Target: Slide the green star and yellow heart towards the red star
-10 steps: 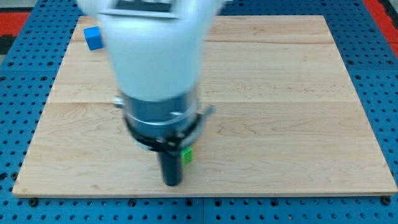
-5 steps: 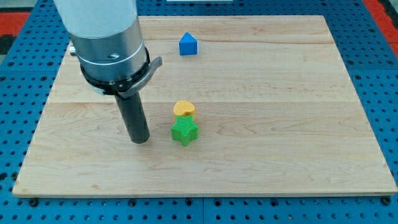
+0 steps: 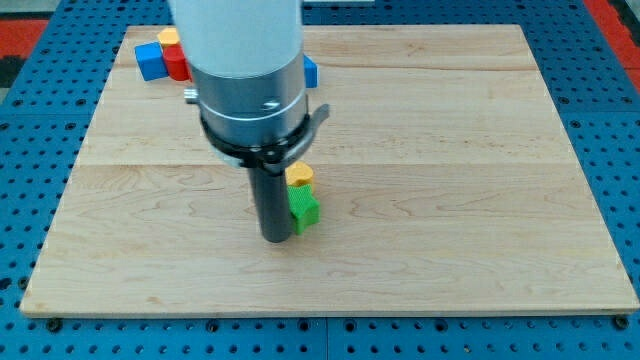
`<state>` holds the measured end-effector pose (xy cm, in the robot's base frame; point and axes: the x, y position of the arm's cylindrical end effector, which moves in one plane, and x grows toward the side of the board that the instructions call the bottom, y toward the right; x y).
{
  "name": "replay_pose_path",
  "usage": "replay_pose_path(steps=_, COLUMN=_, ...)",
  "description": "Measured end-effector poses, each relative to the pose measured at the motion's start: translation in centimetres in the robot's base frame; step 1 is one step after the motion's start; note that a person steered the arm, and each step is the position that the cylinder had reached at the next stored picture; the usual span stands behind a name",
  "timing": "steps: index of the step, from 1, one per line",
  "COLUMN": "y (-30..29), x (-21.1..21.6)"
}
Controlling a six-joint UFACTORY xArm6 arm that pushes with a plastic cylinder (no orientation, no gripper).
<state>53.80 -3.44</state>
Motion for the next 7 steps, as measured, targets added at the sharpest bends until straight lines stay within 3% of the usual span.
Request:
replay_pose_path(steps=2, y=1.5, x=-0.2)
replay_pose_path(steps=4, y=0.0, x=-4.3)
replay_pose_path(steps=5, y=3.8, x=-1.7)
replay_pose_path(steps=6, y=5.0, x=-4.6)
replay_pose_path(steps=7, y=-2.2, x=-6.7)
